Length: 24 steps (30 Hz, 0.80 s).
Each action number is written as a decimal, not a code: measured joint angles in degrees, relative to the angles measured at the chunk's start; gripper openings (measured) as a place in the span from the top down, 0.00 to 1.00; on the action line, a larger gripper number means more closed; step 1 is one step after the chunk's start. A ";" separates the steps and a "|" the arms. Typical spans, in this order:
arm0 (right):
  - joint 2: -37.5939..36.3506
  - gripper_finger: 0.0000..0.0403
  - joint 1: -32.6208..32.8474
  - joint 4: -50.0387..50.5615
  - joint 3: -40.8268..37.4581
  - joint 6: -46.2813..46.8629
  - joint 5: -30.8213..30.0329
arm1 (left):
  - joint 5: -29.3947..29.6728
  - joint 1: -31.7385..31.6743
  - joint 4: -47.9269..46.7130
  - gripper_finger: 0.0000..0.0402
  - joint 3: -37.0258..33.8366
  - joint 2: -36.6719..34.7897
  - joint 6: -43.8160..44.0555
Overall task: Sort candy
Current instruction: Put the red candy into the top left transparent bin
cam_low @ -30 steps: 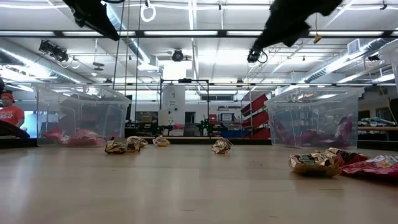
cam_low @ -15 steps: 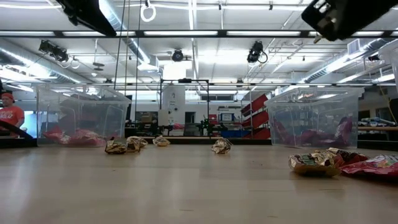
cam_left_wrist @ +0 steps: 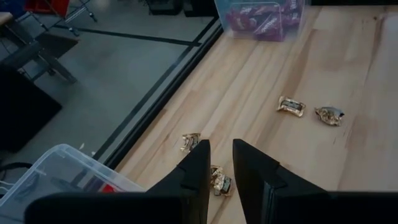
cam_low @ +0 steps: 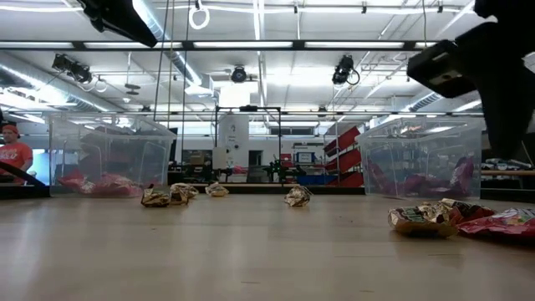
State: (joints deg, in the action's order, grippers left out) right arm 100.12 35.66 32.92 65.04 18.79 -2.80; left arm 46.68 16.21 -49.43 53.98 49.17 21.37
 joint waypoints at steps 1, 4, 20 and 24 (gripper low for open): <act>0.08 0.66 -0.15 1.29 0.75 -0.49 -0.20 | -0.07 0.00 0.00 0.82 0.00 0.02 0.04; 0.08 0.66 -0.65 2.60 2.42 -2.09 -0.36 | -0.20 0.04 -0.16 0.82 0.00 0.38 0.02; 0.18 0.95 -5.75 -1.71 4.61 -10.12 4.21 | -1.62 0.07 -1.82 0.82 0.00 4.04 -0.11; 2.41 0.98 -5.75 -3.37 4.67 -11.02 6.26 | -1.61 0.06 -1.70 0.82 0.00 4.07 -0.11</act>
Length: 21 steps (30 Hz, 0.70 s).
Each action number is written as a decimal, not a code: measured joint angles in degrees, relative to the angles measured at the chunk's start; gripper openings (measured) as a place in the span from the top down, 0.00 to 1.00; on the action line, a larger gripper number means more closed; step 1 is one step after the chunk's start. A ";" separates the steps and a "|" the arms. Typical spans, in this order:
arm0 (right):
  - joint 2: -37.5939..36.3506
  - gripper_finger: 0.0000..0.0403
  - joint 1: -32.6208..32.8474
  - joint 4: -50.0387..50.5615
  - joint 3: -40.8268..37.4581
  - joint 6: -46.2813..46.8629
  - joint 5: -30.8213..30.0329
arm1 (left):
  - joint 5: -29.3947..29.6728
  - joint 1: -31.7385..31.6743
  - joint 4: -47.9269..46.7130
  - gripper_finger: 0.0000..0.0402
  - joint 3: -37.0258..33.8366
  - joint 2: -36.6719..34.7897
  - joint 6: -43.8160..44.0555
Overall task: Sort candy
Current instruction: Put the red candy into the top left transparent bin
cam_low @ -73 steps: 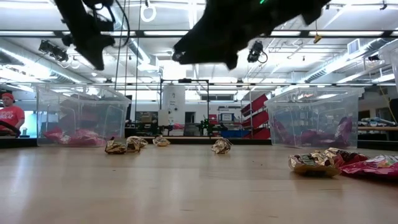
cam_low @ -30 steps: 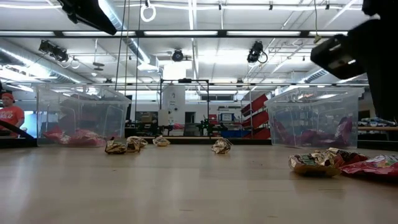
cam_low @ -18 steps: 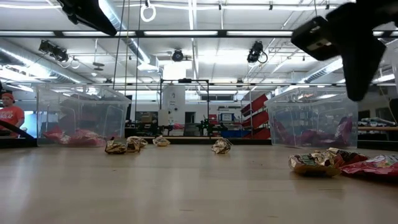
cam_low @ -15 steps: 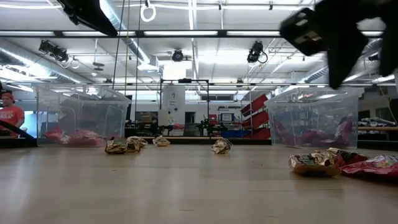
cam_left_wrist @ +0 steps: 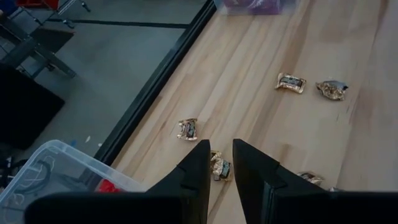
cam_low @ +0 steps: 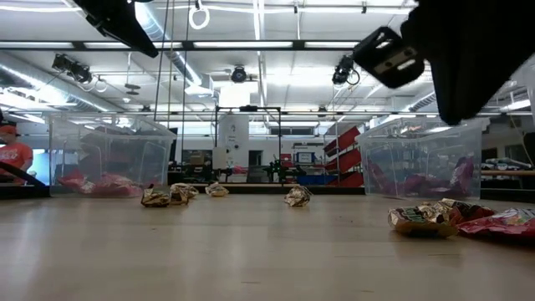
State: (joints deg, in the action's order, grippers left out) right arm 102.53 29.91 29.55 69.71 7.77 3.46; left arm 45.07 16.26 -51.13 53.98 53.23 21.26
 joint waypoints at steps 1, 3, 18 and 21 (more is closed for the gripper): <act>0.92 0.98 0.00 -1.04 0.00 -0.25 1.05 | 0.00 0.00 0.11 0.82 0.00 0.00 0.00; 3.56 0.99 -0.01 -0.99 0.42 -1.08 3.86 | -0.01 0.01 0.37 0.82 0.00 0.02 -0.09; 12.66 1.00 0.01 20.49 13.30 -5.82 5.01 | -0.14 0.01 0.17 0.82 0.00 0.00 -0.15; 12.66 1.00 0.07 21.38 13.27 -5.85 5.19 | -0.14 0.01 0.01 0.82 0.00 0.00 -0.15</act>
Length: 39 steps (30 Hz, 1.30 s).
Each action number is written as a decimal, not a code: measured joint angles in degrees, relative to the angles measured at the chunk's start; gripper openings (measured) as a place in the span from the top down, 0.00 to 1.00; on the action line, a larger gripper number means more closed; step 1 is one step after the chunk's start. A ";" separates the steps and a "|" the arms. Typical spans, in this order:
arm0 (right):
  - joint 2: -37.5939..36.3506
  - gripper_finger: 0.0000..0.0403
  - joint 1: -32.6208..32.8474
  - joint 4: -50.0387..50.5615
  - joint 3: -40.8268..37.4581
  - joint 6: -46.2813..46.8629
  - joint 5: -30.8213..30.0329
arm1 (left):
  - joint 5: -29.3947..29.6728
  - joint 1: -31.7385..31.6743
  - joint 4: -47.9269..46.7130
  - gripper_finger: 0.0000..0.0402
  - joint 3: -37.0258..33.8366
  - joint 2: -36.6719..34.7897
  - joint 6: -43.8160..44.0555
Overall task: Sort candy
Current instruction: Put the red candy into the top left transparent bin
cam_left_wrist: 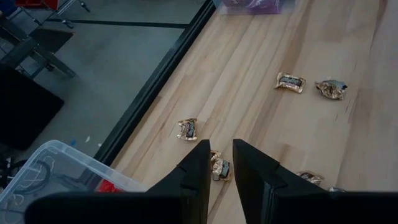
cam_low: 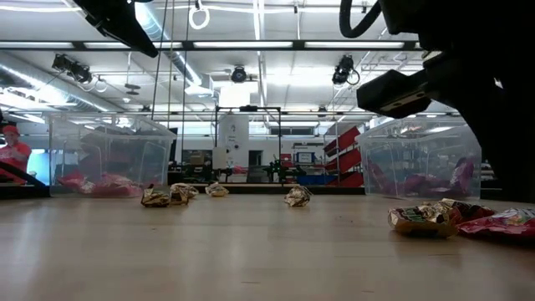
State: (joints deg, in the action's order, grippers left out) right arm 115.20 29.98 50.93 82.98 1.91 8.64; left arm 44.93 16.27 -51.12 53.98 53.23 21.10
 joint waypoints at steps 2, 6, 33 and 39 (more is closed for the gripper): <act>0.00 1.00 0.00 0.40 -0.15 0.00 -0.04 | 0.00 0.00 -0.02 0.82 0.00 0.00 0.00; 0.00 1.00 -0.02 -1.45 -1.16 0.00 -0.05 | 0.00 -0.01 -0.05 0.82 0.00 0.00 0.00; 0.07 1.00 -4.58 3.39 2.70 6.46 -16.41 | 0.02 0.02 -0.78 0.82 0.00 0.00 0.26; -0.22 1.00 -5.02 13.43 5.82 7.98 -6.06 | -1.09 0.02 -1.01 0.82 0.00 0.00 0.28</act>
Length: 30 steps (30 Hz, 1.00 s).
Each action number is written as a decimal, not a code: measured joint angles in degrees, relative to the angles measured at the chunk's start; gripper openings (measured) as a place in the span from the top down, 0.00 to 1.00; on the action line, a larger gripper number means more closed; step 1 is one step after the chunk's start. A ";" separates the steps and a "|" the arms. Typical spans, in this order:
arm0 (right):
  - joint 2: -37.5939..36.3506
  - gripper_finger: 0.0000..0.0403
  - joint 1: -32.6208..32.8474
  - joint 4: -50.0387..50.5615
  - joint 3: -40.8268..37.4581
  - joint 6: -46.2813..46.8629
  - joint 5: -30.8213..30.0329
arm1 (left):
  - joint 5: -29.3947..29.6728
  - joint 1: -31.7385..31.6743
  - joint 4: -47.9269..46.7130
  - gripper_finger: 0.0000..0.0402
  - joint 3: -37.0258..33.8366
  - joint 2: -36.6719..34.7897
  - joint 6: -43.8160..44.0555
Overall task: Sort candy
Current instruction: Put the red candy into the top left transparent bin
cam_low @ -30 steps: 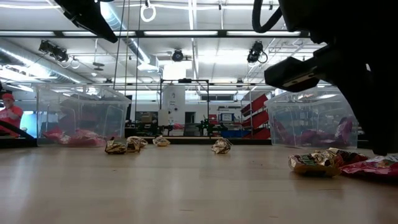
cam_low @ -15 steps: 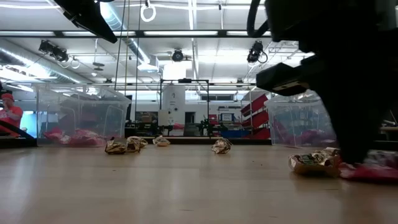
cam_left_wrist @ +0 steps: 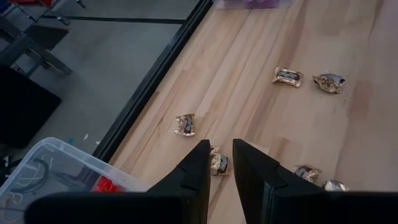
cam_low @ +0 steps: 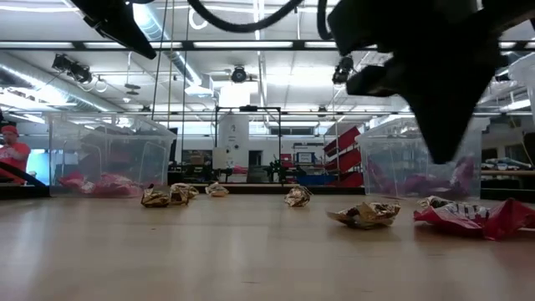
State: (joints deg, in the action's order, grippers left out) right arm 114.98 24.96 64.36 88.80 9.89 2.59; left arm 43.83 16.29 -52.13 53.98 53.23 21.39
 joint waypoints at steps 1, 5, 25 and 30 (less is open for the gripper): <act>0.02 1.00 0.32 -0.15 -0.28 0.47 1.32 | -0.25 0.00 -0.01 0.82 0.00 0.00 0.00; 0.02 1.00 2.17 -2.45 -2.18 2.20 2.86 | -0.59 0.00 -0.10 0.82 0.00 0.02 0.00; 0.24 1.00 0.92 -6.23 -4.51 5.63 -7.96 | -0.63 0.00 -1.67 0.82 0.00 0.01 0.04; 0.13 1.00 0.77 2.56 -1.73 8.07 1.92 | -1.68 0.00 -1.90 0.82 0.00 0.02 0.04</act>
State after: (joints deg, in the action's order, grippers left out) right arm 115.11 25.72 66.92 87.07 17.96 4.50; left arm 42.15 16.29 -54.03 53.98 53.25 21.43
